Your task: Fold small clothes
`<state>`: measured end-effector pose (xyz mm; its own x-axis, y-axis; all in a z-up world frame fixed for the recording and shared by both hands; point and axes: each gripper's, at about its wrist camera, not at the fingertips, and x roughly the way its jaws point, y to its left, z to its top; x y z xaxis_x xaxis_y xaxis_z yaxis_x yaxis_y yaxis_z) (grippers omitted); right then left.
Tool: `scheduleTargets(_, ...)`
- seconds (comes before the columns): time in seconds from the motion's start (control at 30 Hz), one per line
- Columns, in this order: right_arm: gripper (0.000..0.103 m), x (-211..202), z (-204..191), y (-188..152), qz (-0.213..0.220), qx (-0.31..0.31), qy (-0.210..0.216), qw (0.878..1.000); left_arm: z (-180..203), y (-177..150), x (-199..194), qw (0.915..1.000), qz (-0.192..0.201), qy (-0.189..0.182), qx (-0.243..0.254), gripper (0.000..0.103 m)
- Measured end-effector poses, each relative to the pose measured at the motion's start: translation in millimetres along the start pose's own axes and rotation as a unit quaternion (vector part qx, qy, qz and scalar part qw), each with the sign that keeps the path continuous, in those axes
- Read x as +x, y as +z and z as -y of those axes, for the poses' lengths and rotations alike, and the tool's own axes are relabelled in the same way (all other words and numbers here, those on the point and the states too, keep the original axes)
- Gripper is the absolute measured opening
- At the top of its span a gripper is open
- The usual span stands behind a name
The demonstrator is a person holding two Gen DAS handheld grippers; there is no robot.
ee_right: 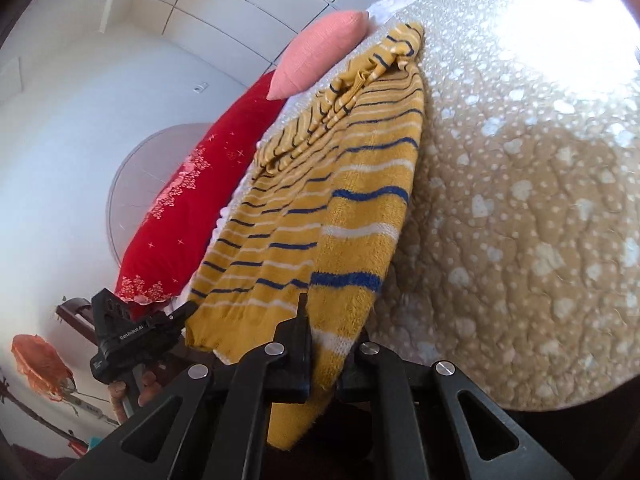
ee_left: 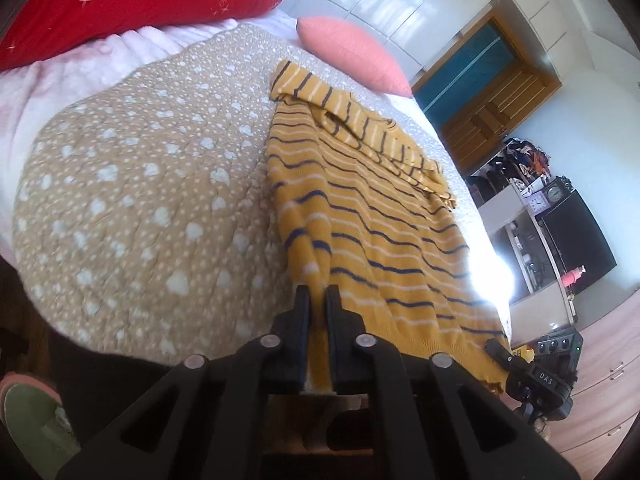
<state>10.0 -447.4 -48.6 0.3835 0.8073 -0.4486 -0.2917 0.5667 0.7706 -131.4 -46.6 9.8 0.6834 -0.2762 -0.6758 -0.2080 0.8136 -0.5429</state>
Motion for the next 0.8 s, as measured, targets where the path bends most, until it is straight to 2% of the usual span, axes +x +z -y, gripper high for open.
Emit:
scheduleTargets(0.1, 0.007, -12.0, 3.3, -6.3, -0.003, 0.005, 0.008, 1.000, 0.2, -6.1, -15.8, 0.9997, 0.019, 0.009, 0.010, 0.004)
scheduleTargets(0.3, 0.008, 15.2, -2.2, 2.8, -0.026, -0.006, -0.025, 0.999, -15.2, 2.3, -0.4, 0.9999, 0.005, 0.005, -0.013, 0.007)
scheduleTargets(0.33, 0.010, 19.9, -4.6, 3.6, -0.030, -0.016, -0.035, 0.999, -16.4, 2.9, 2.4, 0.9998, 0.006, 0.015, -0.014, 0.010)
scheduleTargets(0.4, 0.010, 27.2, -8.0, 4.3, -0.034, -0.030, -0.058, 0.997, -19.6, 2.3, 5.6, 0.9995, 0.006, 0.027, -0.017, 0.041)
scheduleTargets(0.47, 0.011, 32.2, -7.1, 4.5, -0.044, -0.038, -0.076, 0.995, -24.6, 2.1, 6.5, 0.9990, 0.015, 0.037, -0.021, 0.054)
scheduleTargets(0.5, 0.015, 32.2, -4.9, 4.5, -0.045, -0.041, -0.084, 0.995, -26.7, 3.0, 7.0, 0.9988, 0.017, 0.040, -0.023, 0.059)
scheduleTargets(0.53, 0.024, 30.5, -3.9, 5.6, -0.041, -0.043, -0.093, 0.994, -28.5, 4.8, 7.7, 0.9987, 0.019, 0.041, -0.024, 0.061)
scheduleTargets(0.6, 0.035, 24.9, -1.2, 8.2, -0.027, -0.045, -0.099, 0.994, -29.9, 8.7, 12.5, 0.9989, 0.019, 0.038, -0.020, 0.076)
scheduleTargets(0.7, 0.056, 20.1, 2.8, 13.6, -0.004, -0.047, -0.113, 0.992, -26.6, 10.8, 31.0, 0.9997, -0.005, 0.025, -0.006, 0.079)
scheduleTargets(0.73, 0.060, 22.1, 4.5, 14.4, -0.004, -0.046, -0.116, 0.992, -24.2, 9.3, 40.5, 0.9996, -0.021, 0.017, -0.003, 0.079)
scheduleTargets(0.8, 0.060, 32.6, 9.1, 13.7, -0.016, -0.040, -0.119, 0.992, -18.3, 3.7, 58.4, 0.9987, -0.051, 0.007, 0.000, 0.079)
